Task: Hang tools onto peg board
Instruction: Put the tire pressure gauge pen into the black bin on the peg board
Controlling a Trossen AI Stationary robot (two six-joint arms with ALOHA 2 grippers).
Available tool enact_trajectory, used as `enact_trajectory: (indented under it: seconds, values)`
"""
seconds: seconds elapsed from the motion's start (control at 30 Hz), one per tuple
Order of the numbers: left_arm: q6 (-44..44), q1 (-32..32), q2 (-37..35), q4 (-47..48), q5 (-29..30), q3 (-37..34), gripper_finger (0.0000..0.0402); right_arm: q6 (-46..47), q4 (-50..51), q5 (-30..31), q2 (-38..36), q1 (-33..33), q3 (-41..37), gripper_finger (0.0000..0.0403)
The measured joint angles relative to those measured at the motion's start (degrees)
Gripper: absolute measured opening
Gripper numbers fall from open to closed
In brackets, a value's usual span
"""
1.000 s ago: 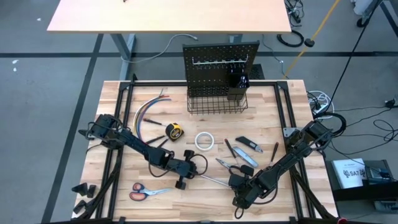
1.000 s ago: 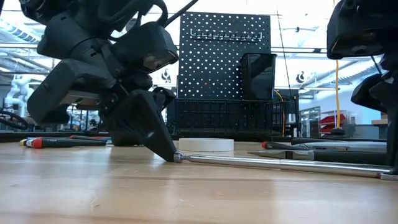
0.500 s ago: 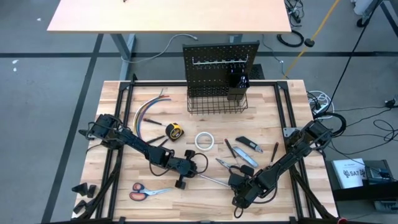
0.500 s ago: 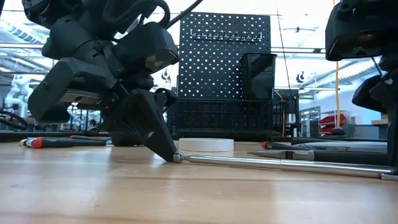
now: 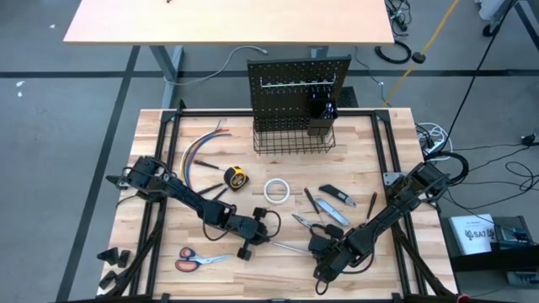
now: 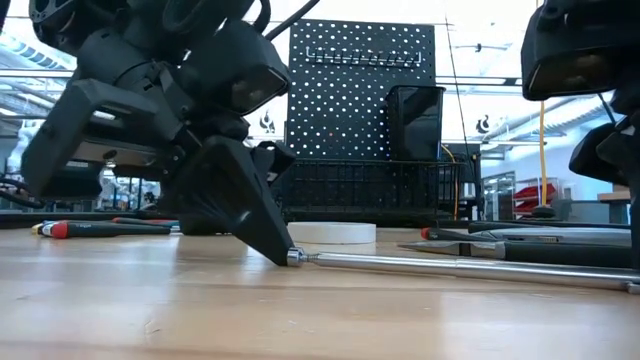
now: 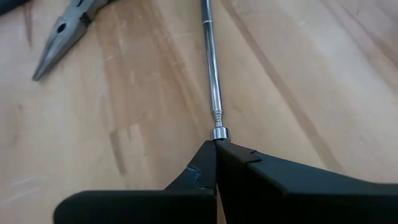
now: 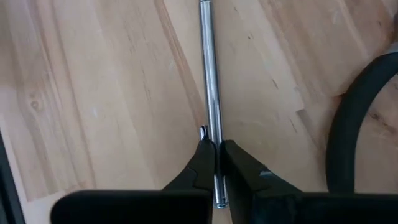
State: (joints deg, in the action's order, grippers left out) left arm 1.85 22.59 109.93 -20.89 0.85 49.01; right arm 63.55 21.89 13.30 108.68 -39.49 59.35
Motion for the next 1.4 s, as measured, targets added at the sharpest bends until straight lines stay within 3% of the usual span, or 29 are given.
enact_trajectory:
  seconds: [0.7,1.13,1.27,1.4]
  values:
    - [-1.2,-1.3,8.2,0.1,0.8,11.3,0.0000,0.3,-1.9,0.4,0.0,2.6,-0.1,0.0009]
    - [0.0,-1.4,9.7,0.4,1.1,13.3,0.0000,0.3,-2.2,0.8,0.1,2.9,-0.1,0.0009]
    - [-0.9,-1.3,8.0,6.9,3.4,13.8,0.0012,0.5,-2.5,2.0,0.3,2.9,-0.1,0.0009]
    - [-3.7,-1.1,4.4,14.1,6.5,13.8,0.0049,0.5,-2.7,3.9,0.4,2.9,-0.1,0.0009]
